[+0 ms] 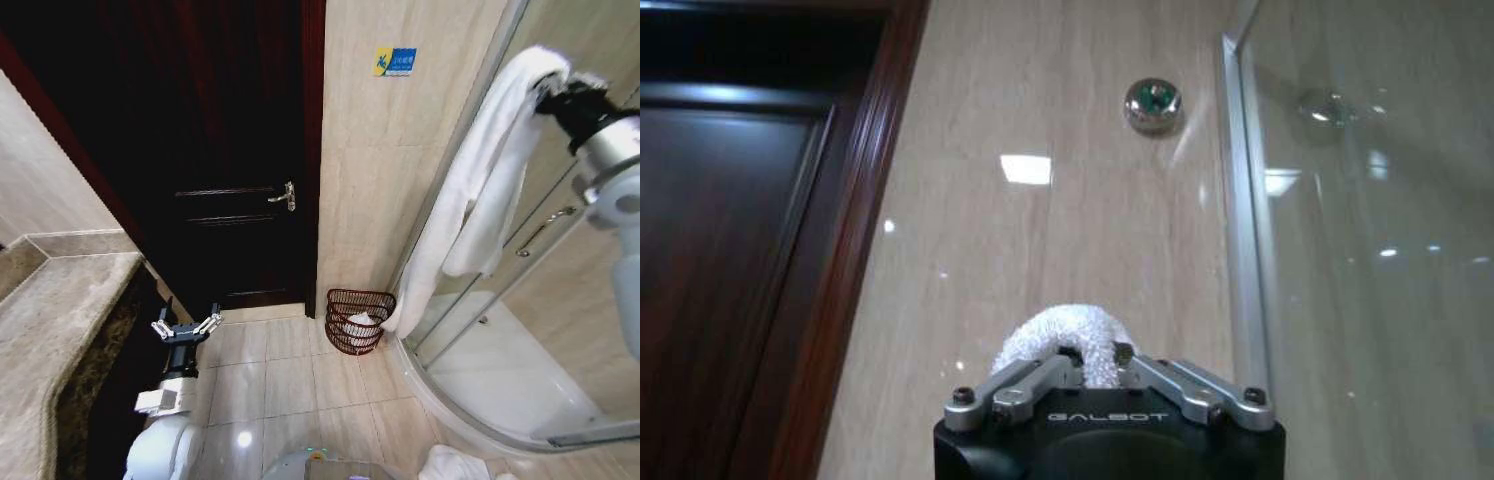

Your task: Discard the used towel into the hamper.

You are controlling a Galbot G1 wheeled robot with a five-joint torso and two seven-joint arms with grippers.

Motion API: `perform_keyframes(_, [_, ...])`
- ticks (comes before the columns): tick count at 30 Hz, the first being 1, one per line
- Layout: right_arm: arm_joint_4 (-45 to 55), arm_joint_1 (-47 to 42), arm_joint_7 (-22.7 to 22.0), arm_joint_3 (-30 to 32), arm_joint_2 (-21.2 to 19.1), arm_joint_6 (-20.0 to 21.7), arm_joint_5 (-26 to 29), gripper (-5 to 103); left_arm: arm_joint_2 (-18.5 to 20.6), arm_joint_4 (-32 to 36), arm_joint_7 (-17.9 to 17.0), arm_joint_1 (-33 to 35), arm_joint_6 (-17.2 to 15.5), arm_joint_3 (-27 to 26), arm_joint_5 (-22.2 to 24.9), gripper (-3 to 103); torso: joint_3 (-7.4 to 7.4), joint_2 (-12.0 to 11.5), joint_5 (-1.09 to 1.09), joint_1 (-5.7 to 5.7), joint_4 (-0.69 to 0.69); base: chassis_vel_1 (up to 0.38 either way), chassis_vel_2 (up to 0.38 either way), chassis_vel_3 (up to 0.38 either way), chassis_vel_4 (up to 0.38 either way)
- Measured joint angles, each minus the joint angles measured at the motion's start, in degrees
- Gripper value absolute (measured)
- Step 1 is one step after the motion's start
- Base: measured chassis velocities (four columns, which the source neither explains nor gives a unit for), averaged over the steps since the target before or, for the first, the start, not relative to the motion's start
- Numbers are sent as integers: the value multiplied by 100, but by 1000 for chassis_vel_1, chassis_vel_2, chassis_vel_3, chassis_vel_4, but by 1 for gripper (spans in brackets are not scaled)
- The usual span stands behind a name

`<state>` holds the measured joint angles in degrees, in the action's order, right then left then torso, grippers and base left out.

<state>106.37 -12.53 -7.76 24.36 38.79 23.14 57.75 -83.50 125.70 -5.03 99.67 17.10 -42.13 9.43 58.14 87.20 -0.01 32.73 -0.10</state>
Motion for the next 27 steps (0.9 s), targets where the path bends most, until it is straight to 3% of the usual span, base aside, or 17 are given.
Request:
perform_keyframes(6, [-728,1192,-778,-927,718,334,-121,5,-34,37,-12,59,13,-141,24,100,1,0,1,0,3,0,0,0,0])
perform_keyframes(11, [-1251,1695,-774,-1217,1078,336,-300,5,-7,44,-14,52,16,-216,83,100,0,0,-4,1,3,0,0,0,0])
perform_keyframes(21, [-2130,2174,-274,-1636,1612,329,-884,5,6,6,-9,15,38,-307,202,100,0,0,2,0,-1,0,0,0,0])
perform_keyframes(23, [-2204,2204,-292,-1674,1673,347,-770,5,2,-4,-5,12,45,-308,209,100,1,0,4,1,-1,0,0,0,0])
perform_keyframes(26, [-2235,2223,-1073,-1624,1973,527,591,5,-33,-73,7,-5,130,-308,212,100,0,0,-3,1,0,0,0,0,0])
perform_keyframes(27, [-2235,2223,-1073,-1624,1973,527,591,5,-33,-73,7,-5,130,-308,212,100,0,0,-3,1,0,0,0,0,0])
